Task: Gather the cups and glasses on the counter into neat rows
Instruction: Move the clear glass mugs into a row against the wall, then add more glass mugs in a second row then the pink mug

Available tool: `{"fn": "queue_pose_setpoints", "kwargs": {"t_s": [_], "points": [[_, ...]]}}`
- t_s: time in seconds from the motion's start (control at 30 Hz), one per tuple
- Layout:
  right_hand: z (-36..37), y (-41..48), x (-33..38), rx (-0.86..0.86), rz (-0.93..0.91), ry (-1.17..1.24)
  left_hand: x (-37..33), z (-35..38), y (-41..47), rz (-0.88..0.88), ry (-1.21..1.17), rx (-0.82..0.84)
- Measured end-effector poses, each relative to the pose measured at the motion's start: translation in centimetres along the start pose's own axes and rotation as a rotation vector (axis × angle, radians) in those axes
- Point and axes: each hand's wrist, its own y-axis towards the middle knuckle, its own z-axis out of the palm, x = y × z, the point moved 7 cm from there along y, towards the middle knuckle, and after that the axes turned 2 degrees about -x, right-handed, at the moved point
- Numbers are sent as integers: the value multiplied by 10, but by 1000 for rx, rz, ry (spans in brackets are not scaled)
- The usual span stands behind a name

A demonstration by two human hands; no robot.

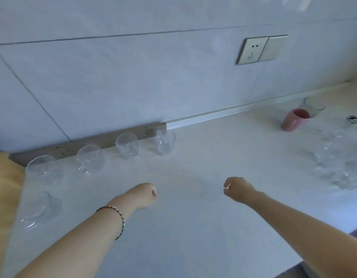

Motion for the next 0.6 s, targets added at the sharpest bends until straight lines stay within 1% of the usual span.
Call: {"fn": "queue_pose_setpoints", "kwargs": {"t_s": [0.17,0.33,0.47,0.6], "points": [[-48,1,-165,-86,149,72,-158,26,46,103,71,27],[-72,6,-316,-108,239,134,-311,70,84,152,115,22],[-79,2,-413,-73,309,171,-425,103,109,192,115,37],[-87,0,-486,-90,376,237,-532,132,133,265,104,62]]}}
